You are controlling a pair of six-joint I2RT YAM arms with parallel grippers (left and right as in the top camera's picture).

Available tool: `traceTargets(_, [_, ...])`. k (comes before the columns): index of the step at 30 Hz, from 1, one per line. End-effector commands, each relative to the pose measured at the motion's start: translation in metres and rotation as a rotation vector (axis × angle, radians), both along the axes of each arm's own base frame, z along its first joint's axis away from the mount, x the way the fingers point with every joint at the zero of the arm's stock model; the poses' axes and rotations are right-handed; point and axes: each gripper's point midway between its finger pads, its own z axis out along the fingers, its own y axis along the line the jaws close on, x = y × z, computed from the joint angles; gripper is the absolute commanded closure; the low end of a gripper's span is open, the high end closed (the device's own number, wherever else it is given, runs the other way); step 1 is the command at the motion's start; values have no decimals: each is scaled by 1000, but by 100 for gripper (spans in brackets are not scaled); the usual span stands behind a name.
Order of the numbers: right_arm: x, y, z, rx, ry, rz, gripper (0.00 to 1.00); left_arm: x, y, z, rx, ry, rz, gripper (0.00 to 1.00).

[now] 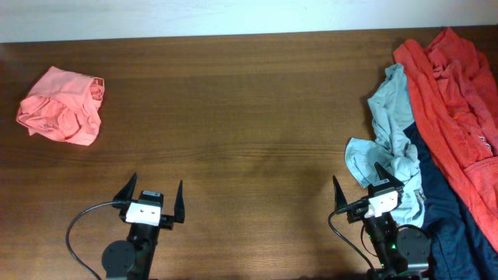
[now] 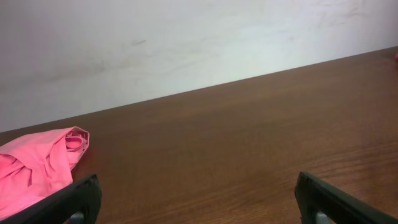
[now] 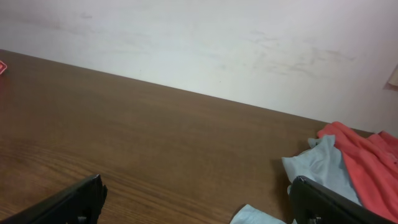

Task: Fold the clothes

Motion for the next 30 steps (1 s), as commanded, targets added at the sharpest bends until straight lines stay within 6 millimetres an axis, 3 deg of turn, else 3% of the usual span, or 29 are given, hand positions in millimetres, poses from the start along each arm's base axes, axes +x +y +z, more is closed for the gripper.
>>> traceTargets(1, [0,-2,-2,1,5,-6,1,0,3,-2,-5,2,17,1])
traceTargets(12, [2,-9,-2,-3,3,-52,1,1,5,0,4,-8,29,1])
traceTargets(18, [3,-15,11,-3,-50,-86,1,2,15,1,7,-11,84,1])
traceTargets(22, [-1,-15,34,-1,-81,-85,1,1,21,36,24,-154,119,1])
traceTargets(25, [-6,-16,51,-2,-85,-94,1,0,29,49,19,-205,169,1])
traceTargets(28, [-10,-18,70,-2,-64,-104,1,1,32,37,25,-158,183,1])
traceTargets(30, [-11,-19,87,-4,-34,-112,1,0,46,34,49,-145,266,1])
